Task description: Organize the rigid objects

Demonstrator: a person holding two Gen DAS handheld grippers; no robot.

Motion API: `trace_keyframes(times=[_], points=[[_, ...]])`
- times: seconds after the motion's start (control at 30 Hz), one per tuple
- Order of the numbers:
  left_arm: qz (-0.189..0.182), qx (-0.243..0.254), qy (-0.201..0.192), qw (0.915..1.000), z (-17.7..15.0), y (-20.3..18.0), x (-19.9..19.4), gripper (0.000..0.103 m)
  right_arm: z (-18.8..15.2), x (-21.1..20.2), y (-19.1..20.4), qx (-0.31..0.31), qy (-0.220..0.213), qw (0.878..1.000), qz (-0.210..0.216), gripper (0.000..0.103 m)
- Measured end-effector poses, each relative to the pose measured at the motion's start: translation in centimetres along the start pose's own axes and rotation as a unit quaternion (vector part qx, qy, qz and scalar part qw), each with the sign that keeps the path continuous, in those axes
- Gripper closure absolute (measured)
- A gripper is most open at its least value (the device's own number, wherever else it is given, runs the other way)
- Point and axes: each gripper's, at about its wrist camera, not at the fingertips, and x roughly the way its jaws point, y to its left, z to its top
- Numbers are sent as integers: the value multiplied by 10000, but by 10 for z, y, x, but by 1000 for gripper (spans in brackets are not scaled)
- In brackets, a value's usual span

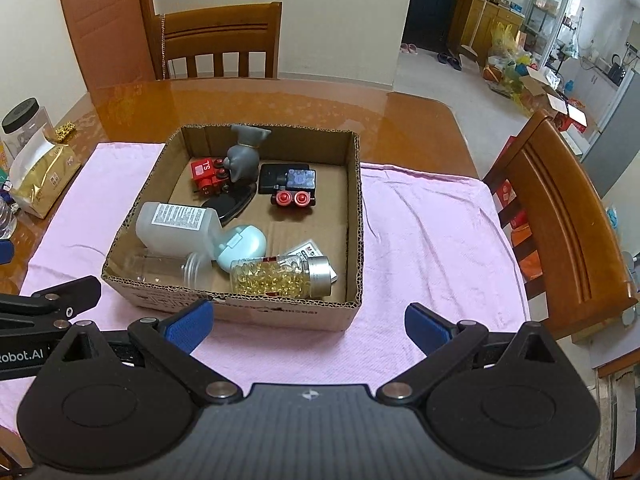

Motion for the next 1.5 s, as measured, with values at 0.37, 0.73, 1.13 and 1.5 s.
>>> trace_keyframes(times=[0.37, 0.73, 1.13, 1.5], points=[[51, -59, -16, 10000, 3, 0, -1, 4, 2, -4, -2, 29, -76, 10000, -17, 0], [65, -78, 10, 9999, 4, -3, 0, 4, 2, -3, -4, 63, -67, 10000, -20, 0], [100, -93, 17, 9999, 5, -5, 1, 4, 2, -3, -5, 83, -72, 9999, -15, 0], [129, -110, 32, 9999, 6, -5, 2, 4, 4, -3, -5, 71, -91, 9999, -5, 0]])
